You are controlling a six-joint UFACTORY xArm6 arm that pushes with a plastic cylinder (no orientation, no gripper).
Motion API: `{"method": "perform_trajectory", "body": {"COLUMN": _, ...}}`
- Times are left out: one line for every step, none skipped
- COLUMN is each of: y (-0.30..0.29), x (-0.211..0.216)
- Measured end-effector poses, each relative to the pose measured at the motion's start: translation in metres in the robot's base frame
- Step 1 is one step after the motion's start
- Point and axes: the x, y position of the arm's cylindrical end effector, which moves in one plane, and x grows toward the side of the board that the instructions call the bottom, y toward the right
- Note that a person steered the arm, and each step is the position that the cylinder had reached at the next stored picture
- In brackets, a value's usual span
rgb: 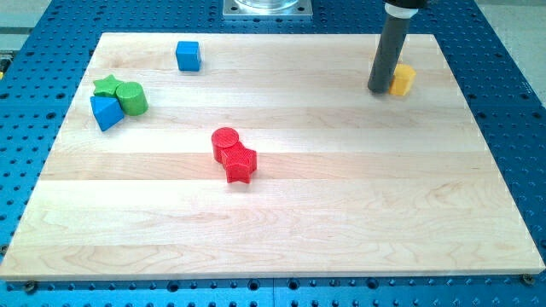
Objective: Push the yellow hexagon into the yellow heart
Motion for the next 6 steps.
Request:
{"method": "perform_trajectory", "body": {"y": -0.001, "x": 0.028}}
{"method": "perform_trajectory", "body": {"y": 0.043, "x": 0.028}}
{"method": "perform_trajectory", "body": {"y": 0.068, "x": -0.011}}
{"method": "perform_trajectory", "body": {"y": 0.073, "x": -0.032}}
{"method": "perform_trajectory", "body": {"y": 0.055, "x": -0.002}}
{"method": "perform_trajectory", "body": {"y": 0.039, "x": -0.019}}
